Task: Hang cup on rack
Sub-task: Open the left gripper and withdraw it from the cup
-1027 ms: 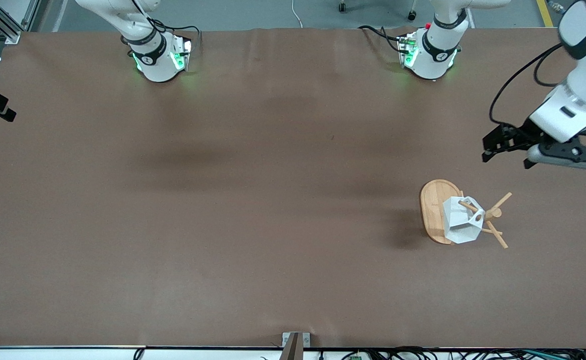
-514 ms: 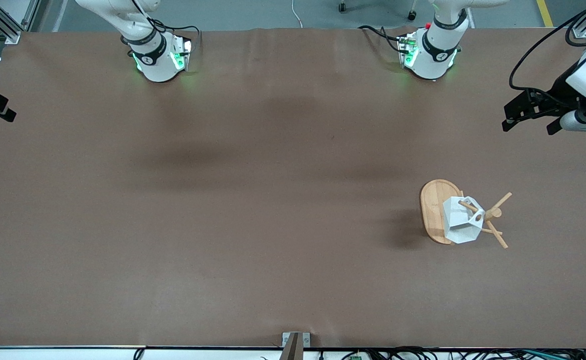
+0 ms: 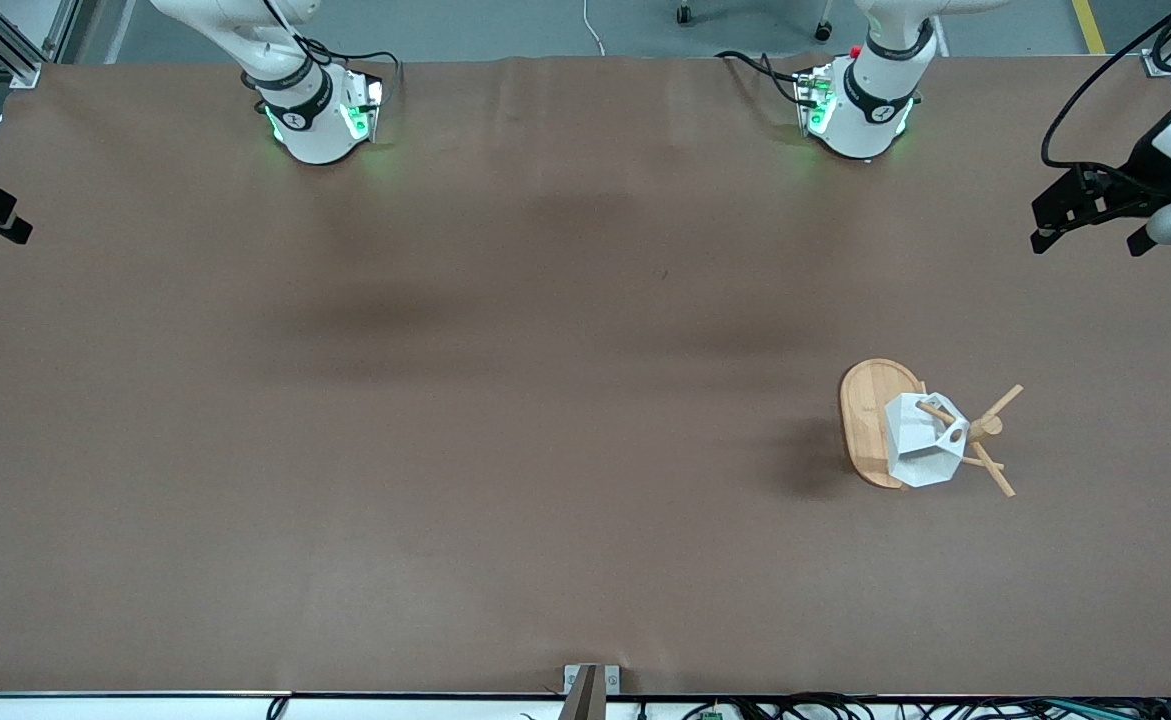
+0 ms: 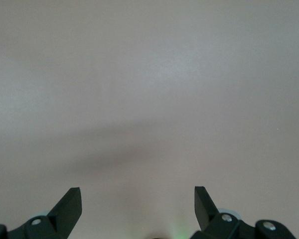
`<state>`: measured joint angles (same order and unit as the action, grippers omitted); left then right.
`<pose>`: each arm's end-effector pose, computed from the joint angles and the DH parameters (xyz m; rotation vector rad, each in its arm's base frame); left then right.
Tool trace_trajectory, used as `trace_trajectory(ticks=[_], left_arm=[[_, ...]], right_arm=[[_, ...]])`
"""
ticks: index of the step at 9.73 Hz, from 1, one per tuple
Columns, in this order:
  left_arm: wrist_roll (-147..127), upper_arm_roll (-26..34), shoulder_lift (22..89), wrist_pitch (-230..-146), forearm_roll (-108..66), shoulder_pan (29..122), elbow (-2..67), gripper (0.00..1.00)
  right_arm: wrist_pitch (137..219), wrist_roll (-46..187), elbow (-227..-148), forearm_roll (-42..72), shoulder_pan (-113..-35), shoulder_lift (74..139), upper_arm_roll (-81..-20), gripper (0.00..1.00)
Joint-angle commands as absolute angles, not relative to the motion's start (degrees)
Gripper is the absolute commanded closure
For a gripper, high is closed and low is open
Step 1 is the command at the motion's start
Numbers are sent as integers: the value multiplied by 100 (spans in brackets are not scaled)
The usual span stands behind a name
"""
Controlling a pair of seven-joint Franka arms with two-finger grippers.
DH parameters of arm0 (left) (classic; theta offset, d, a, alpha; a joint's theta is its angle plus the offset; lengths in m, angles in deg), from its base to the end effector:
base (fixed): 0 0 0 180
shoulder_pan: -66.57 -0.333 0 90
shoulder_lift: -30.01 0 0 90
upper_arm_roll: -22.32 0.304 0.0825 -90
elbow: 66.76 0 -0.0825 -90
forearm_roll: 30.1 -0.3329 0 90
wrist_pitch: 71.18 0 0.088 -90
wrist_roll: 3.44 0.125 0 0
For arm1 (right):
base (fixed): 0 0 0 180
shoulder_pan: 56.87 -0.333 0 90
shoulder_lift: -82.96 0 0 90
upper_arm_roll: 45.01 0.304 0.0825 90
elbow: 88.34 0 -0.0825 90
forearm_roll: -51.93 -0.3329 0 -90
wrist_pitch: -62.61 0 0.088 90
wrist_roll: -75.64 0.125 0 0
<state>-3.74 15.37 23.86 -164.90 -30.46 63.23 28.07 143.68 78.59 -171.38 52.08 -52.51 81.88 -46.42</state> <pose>0.4781 -0.0328 0.6171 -3.1210 0.0902 -0.1371 0.4784 -0.0488 0.6404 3.1306 -0.2393 -0.0245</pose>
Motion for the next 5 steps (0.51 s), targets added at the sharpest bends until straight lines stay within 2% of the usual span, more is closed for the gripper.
trace_trajectory(ticks=[1,5], left_arm=[[-431,1450,2456,-16381,-3080,6305,2816,0],[-441,1476,2429,-16250,-2922,6428,2851,0]], right_arm=[[14364,7837,-17131,5290,-5221,8181,-4615,0],[14364,7837,-17131,5290,-5221,8181,-4615,0]])
